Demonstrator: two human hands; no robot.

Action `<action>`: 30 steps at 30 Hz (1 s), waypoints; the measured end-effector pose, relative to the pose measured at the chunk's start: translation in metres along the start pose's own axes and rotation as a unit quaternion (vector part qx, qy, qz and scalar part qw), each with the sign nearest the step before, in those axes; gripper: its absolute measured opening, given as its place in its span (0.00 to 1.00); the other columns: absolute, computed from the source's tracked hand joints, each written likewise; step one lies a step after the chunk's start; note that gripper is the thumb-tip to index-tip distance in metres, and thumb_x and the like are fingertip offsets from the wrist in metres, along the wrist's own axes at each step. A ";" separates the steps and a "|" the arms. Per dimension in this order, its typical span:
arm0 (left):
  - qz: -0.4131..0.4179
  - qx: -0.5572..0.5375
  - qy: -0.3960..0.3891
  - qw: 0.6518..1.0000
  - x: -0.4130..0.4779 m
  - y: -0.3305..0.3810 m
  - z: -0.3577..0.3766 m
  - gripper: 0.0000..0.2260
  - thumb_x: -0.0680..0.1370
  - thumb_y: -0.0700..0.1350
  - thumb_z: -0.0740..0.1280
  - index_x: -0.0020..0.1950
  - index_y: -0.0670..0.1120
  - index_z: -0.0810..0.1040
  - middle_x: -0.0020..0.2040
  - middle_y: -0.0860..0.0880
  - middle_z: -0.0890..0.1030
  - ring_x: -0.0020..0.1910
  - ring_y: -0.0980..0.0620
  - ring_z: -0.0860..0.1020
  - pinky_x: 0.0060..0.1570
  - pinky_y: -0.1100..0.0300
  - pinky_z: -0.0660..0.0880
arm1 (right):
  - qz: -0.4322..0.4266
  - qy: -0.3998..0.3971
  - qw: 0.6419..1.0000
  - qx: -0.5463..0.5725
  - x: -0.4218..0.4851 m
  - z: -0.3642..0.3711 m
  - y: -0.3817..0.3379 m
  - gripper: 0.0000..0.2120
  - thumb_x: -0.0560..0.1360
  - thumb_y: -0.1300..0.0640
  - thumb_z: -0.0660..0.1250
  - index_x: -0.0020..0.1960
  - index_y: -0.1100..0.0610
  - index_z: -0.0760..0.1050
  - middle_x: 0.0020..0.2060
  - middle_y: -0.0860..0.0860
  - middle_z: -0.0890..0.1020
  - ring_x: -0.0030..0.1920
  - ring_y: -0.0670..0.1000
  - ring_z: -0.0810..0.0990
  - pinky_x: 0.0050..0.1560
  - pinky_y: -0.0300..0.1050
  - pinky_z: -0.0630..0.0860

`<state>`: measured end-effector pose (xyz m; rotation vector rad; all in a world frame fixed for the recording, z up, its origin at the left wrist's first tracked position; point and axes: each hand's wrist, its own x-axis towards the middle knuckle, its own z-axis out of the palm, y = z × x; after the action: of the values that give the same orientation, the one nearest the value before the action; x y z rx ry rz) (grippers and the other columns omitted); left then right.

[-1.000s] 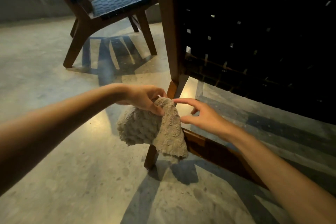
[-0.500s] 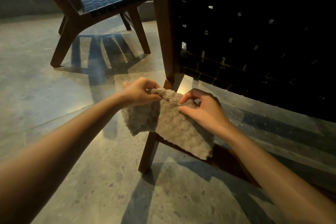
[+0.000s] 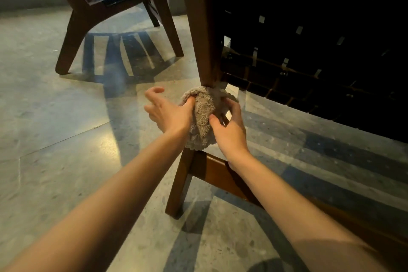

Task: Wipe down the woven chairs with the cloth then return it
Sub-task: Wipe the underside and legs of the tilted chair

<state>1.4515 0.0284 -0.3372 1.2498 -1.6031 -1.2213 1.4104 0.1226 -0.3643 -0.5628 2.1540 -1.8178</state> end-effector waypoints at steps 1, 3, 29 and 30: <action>-0.055 -0.032 -0.012 0.998 0.002 -0.001 0.001 0.25 0.71 0.46 0.74 0.59 0.47 0.63 0.57 0.45 0.68 0.55 0.50 0.69 0.49 0.60 0.68 | 0.027 -0.019 0.999 0.020 0.000 0.003 0.002 0.21 0.79 0.54 0.62 0.70 0.46 0.63 0.61 0.44 0.74 0.61 0.47 0.73 0.62 0.46 0.74; -0.168 -0.108 -0.072 0.977 0.005 -0.002 0.004 0.19 0.71 0.50 0.74 0.55 0.43 0.71 0.53 0.45 0.75 0.50 0.48 0.76 0.47 0.56 0.75 | 0.056 -0.059 0.996 0.036 0.002 0.010 0.002 0.22 0.82 0.54 0.56 0.75 0.48 0.59 0.66 0.49 0.74 0.65 0.51 0.72 0.67 0.53 0.71; 0.034 -0.064 -0.387 0.919 -0.003 -0.043 -0.014 0.20 0.81 0.61 0.47 0.66 0.58 0.70 0.53 0.65 0.76 0.48 0.72 0.75 0.43 0.77 0.71 | -0.072 -0.100 0.987 -0.101 -0.017 0.023 0.010 0.26 0.82 0.52 0.55 0.78 0.55 0.51 0.74 0.53 0.64 0.73 0.52 0.63 0.72 0.48 0.62; 0.035 -0.055 -0.395 0.916 -0.004 -0.051 -0.019 0.20 0.81 0.60 0.47 0.69 0.59 0.67 0.56 0.65 0.74 0.51 0.71 0.74 0.47 0.75 0.69 | -0.070 -0.111 0.985 -0.116 -0.025 0.024 0.014 0.28 0.82 0.52 0.54 0.78 0.54 0.47 0.75 0.52 0.60 0.74 0.52 0.60 0.73 0.49 0.61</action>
<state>1.4832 0.0249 -0.3819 0.6248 -2.0601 -1.8826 1.4415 0.1142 -0.3835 -0.9434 2.2323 -1.4921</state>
